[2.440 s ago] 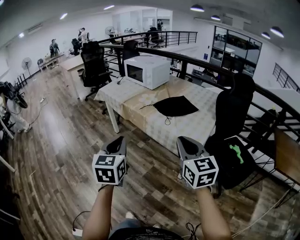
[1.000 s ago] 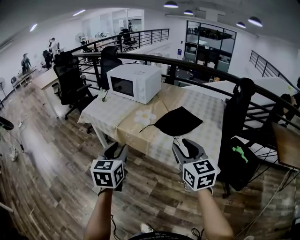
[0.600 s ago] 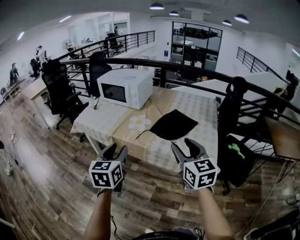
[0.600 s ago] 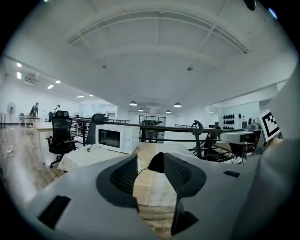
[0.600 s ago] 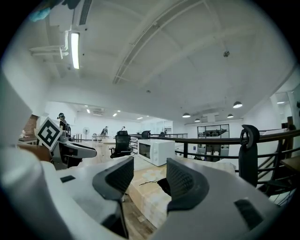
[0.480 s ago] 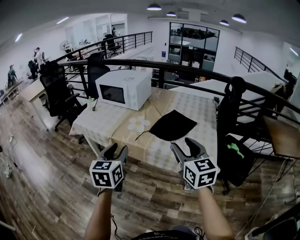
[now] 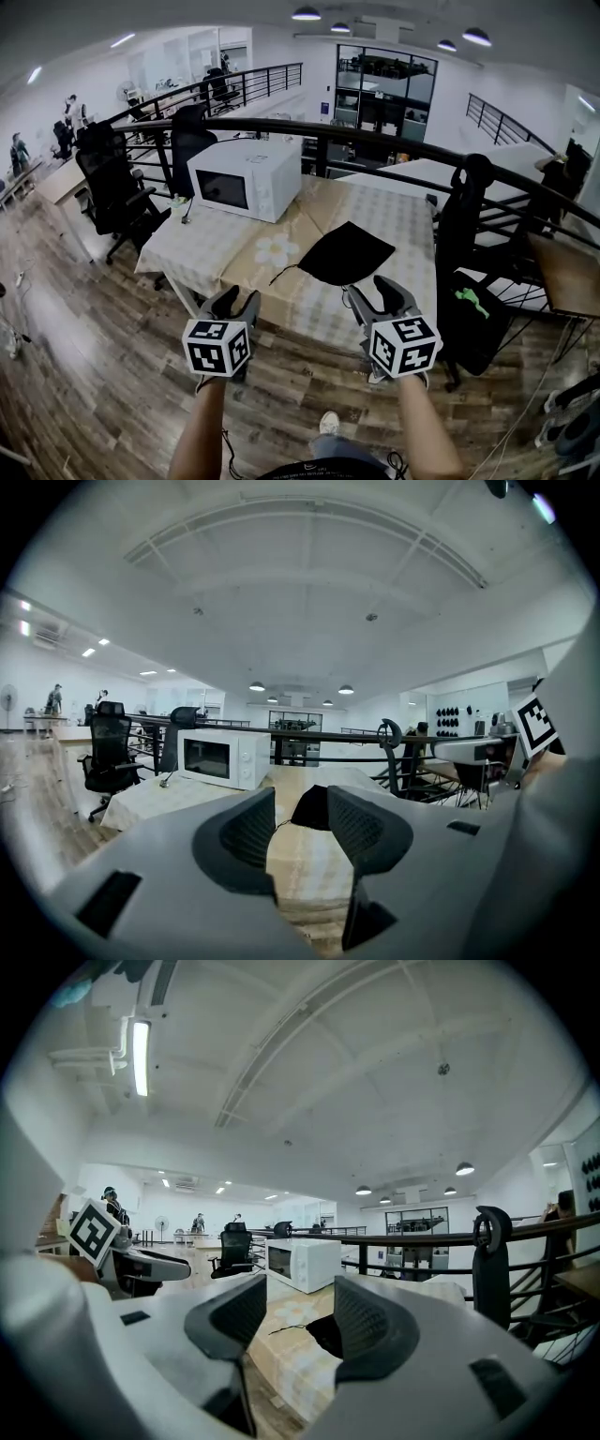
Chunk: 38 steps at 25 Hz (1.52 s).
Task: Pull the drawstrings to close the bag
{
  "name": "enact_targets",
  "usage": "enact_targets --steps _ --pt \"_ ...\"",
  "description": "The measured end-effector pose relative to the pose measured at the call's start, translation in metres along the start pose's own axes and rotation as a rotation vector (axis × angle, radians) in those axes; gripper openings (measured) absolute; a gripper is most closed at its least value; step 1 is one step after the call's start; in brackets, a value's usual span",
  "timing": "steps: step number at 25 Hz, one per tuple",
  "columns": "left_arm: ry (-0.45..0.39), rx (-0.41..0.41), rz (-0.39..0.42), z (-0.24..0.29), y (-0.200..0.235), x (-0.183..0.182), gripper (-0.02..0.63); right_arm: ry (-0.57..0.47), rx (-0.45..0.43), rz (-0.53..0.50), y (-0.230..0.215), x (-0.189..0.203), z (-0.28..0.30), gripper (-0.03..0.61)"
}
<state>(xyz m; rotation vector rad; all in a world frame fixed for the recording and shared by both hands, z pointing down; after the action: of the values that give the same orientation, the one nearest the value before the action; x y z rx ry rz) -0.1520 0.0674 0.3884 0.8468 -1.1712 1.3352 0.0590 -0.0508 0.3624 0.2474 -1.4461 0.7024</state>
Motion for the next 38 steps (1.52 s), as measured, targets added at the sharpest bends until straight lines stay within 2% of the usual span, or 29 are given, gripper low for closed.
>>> enact_targets --steps 8,20,28,38 --pt "0.000 0.001 0.014 0.043 0.013 -0.005 0.176 -0.003 0.008 0.010 -0.024 -0.004 0.039 0.209" --pt "0.015 -0.008 0.029 0.157 0.036 -0.030 0.179 0.020 0.012 0.045 -0.093 -0.020 0.130 0.210" --pt "0.045 0.009 0.034 0.227 0.027 -0.042 0.183 0.027 0.030 0.069 -0.151 -0.034 0.171 0.209" --pt "0.039 0.015 0.048 0.276 0.016 -0.063 0.183 0.009 0.026 0.089 -0.193 -0.049 0.195 0.209"
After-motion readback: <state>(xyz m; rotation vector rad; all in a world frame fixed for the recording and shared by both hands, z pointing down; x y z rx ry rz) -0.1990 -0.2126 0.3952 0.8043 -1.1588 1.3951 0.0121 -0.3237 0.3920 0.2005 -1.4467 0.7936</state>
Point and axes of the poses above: the fingertips, and each gripper's own axes: z forward along the fingers, y to its left, x out of its underside, the point moved 2 cm from there along -z, backward along the fingers, and after that the axes turned 14 degrees about z, right-handed, at the moved point
